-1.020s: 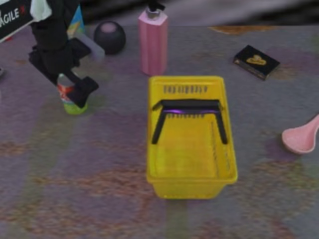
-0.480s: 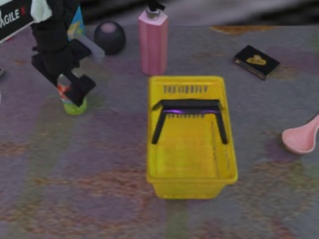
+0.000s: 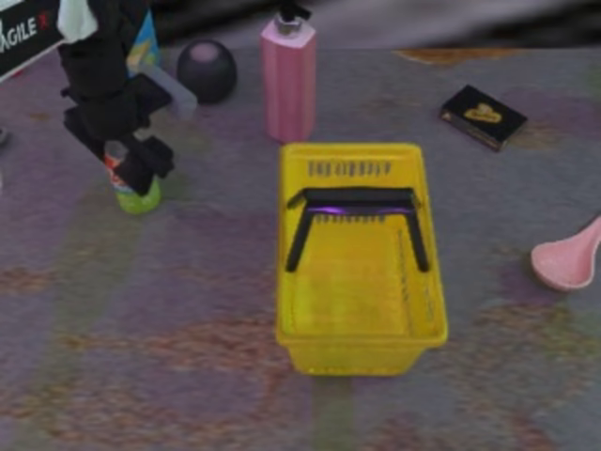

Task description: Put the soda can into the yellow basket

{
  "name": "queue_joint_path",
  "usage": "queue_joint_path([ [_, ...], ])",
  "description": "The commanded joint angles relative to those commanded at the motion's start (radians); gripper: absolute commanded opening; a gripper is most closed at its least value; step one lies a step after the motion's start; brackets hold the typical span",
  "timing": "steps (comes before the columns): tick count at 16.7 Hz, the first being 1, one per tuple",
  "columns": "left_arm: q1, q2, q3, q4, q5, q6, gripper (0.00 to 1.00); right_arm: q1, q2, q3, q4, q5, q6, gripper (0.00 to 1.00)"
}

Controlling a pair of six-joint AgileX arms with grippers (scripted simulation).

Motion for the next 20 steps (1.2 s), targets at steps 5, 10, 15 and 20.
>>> queue_joint_path([
  [5, 0.000, 0.000, 0.000, 0.000, 0.000, 0.000, 0.00, 0.000, 0.000, 0.000, 0.000, 0.000, 0.000, 1.00],
  [10, -0.002, -0.001, 0.000, 0.000, 0.000, 0.001, 0.00, 0.000, 0.000, 0.000, 0.000, 0.000, 0.000, 1.00],
  [15, -0.018, -0.023, -0.057, 0.150, 0.110, -0.046, 0.00, 0.000, 0.000, 0.000, 0.000, 0.000, 0.000, 1.00],
  [20, -0.052, -0.081, -0.203, 0.525, 0.359, -0.159, 0.00, 0.000, 0.000, 0.000, 0.000, 0.000, 0.000, 1.00],
])
